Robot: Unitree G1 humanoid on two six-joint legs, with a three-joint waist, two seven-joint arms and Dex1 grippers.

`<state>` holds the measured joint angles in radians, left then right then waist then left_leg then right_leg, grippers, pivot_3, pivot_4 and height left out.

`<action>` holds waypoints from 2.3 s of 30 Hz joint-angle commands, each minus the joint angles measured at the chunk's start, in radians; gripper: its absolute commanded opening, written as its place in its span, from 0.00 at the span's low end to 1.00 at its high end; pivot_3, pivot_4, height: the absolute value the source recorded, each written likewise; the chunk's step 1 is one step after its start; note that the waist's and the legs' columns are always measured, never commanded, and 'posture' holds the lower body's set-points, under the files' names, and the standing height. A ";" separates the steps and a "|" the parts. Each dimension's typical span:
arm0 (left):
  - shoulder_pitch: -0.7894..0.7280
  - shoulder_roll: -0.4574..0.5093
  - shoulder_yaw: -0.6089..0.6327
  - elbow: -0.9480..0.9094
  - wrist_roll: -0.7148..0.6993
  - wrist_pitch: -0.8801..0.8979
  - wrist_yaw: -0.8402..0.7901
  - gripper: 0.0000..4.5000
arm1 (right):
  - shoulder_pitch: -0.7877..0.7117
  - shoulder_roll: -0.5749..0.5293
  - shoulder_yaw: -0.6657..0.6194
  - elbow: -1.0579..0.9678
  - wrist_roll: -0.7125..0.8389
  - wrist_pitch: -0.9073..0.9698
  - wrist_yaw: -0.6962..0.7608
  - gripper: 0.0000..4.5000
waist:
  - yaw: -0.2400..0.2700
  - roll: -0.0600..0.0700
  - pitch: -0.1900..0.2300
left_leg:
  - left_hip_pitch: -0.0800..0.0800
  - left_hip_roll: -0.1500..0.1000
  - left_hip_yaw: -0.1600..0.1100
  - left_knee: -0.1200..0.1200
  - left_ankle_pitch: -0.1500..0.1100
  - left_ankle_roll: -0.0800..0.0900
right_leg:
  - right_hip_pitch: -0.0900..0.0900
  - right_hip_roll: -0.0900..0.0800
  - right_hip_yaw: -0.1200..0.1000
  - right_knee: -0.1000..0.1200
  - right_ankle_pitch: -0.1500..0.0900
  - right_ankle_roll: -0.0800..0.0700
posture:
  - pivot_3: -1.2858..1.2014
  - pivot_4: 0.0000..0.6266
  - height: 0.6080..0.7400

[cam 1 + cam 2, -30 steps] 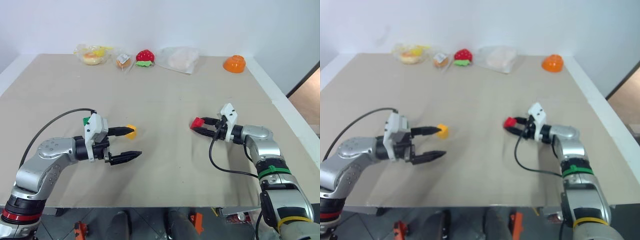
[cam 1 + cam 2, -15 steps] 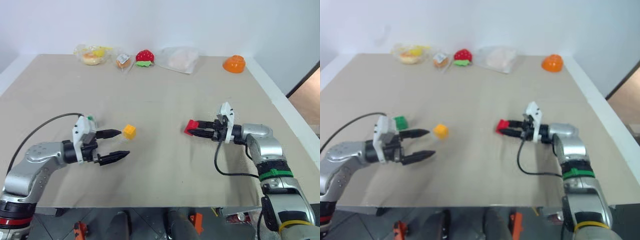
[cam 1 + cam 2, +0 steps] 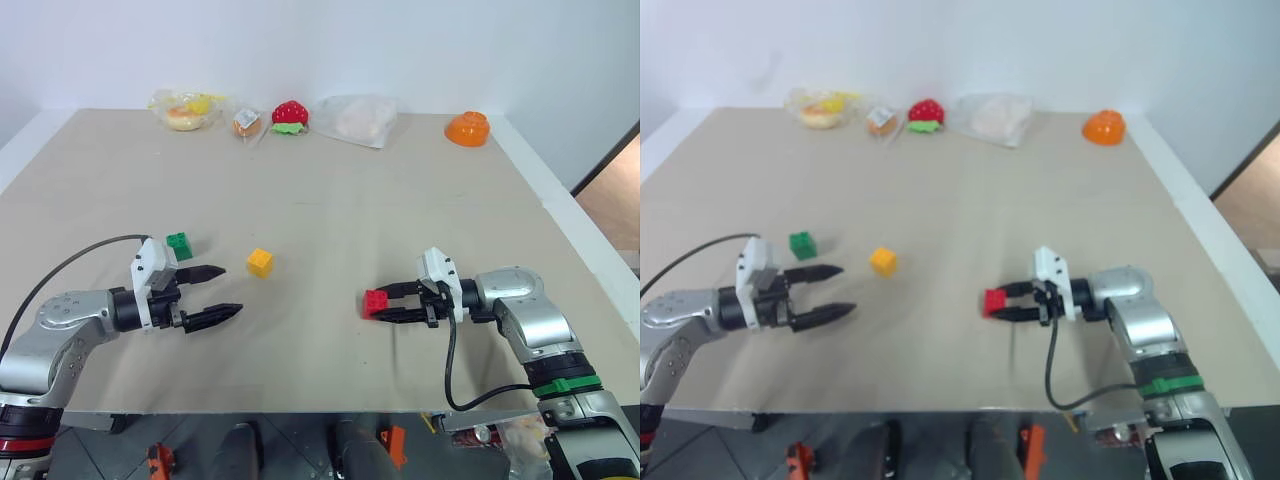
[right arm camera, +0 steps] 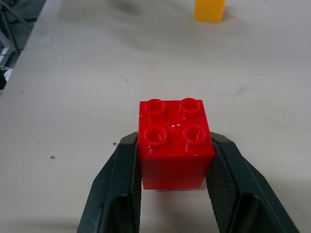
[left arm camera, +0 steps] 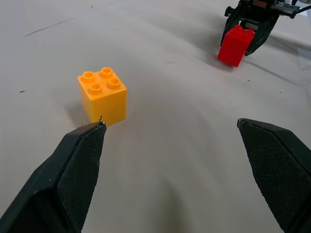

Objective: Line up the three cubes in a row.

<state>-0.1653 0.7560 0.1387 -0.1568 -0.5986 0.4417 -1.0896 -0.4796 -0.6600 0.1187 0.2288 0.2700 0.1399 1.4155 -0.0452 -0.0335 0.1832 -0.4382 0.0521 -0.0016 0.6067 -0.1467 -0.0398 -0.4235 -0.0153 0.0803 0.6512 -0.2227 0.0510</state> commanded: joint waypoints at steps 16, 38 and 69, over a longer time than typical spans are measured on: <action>0.026 -0.004 -0.022 0.092 0.168 -0.090 0.060 1.00 | -0.155 -0.143 -0.162 0.001 0.129 0.042 0.053 0.99 | 0.000 0.001 0.000 | 0.000 0.000 0.001 0.001 0.000 0.000 | 0.000 -0.001 0.000 0.000 0.000 0.000 | 0.52 0.24 1.00; -0.214 -0.282 -0.158 0.211 0.282 -0.028 0.315 1.00 | -0.158 -0.076 -0.216 -0.254 0.295 0.250 -0.141 0.99 | 0.001 0.000 0.000 | -0.001 -0.001 -0.001 0.003 0.000 0.000 | 0.001 0.000 0.000 0.001 0.003 0.005 | 0.52 0.24 1.00; -0.298 -0.213 -0.328 0.227 0.278 -0.246 -0.162 0.29 | 0.068 -0.105 -0.237 -0.461 0.342 0.319 -0.217 1.00 | 0.000 0.000 -0.001 | 0.000 -0.001 -0.001 0.005 0.001 0.002 | 0.002 0.000 0.001 0.001 0.004 0.003 | 0.52 0.24 1.00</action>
<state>-0.4308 0.5367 -0.1766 0.0577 -0.3408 0.2405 -1.2170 -0.4098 -0.7543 -0.0875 -0.1857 0.5906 0.4601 1.2087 -0.0450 -0.0334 0.1827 -0.4388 0.0510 -0.0026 0.6125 -0.1452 -0.0378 -0.4210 -0.0153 0.0812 0.6519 -0.2185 0.0537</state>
